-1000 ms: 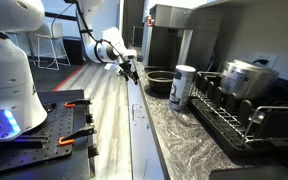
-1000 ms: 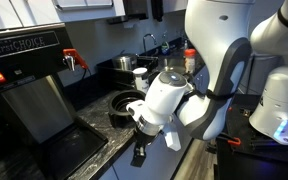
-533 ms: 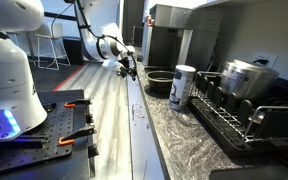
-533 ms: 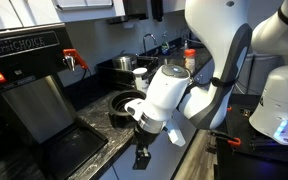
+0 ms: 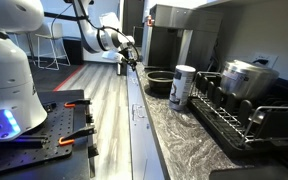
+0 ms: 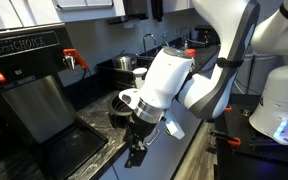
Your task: Pick up the coffee cup and put it on the counter
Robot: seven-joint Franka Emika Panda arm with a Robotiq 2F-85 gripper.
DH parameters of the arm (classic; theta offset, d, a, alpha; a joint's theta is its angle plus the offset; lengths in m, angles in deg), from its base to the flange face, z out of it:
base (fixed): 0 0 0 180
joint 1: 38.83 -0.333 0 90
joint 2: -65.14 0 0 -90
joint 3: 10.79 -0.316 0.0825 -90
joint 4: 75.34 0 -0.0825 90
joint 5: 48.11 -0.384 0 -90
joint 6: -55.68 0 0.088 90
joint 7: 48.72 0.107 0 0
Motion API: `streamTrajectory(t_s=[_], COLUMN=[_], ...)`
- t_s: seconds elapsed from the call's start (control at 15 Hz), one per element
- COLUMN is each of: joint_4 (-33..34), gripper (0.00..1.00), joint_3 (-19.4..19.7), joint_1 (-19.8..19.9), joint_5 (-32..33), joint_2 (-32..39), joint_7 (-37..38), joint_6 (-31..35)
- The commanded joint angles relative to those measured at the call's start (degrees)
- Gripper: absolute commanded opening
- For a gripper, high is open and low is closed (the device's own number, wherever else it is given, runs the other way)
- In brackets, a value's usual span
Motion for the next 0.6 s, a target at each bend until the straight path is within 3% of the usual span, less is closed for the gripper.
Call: streamTrajectory(t_s=[0.0,0.33,0.53], joint_4=[-2.17,-2.67,-2.94], gripper=[1.00,1.00,1.00], joint_3=[1.79,5.26,9.47], joint_1=[-1.61,-4.72,-8.91], joint_5=[-1.17,-3.86,-7.95], joint_2=[4.57,6.62,6.91], joint_7=[-3.75,-6.18,-8.36], joint_6=[0.00,0.00,0.00])
